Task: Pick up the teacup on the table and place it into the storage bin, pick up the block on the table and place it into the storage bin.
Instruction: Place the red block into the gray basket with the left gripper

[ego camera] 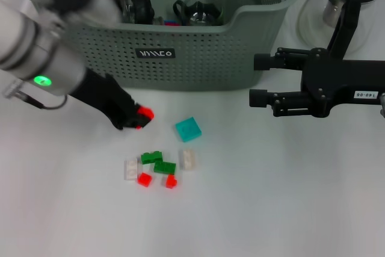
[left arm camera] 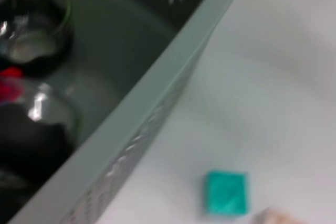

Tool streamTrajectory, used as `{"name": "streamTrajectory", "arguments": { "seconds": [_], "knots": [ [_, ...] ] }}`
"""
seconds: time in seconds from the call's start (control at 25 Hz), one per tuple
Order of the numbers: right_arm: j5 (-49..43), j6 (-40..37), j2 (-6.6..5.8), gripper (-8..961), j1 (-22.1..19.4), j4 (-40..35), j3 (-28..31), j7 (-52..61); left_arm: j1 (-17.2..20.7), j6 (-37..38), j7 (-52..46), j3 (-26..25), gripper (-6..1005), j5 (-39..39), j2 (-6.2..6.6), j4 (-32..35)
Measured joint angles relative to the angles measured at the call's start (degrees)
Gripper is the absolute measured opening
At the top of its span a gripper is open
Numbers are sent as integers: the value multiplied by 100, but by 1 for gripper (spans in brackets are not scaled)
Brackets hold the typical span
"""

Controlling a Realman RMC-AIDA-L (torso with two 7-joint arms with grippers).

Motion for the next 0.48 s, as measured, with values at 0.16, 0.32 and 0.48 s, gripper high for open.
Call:
{"name": "streamTrajectory", "arguments": {
  "seconds": [0.16, 0.32, 0.48],
  "knots": [
    [5, -2, -1, 851, 0, 0, -1, 0, -312, 1071, 821, -1559, 188, -881, 240, -690],
    [5, -9, -2, 851, 0, 1, 3, 1, -494, 1962, 1393, -2583, 188, -2017, 723, -1825],
    [1, -16, -2, 850, 1, 1, 6, 6, -475, 2253, 1550, -2815, 188, -3242, 1095, -2644]
  ]
}}
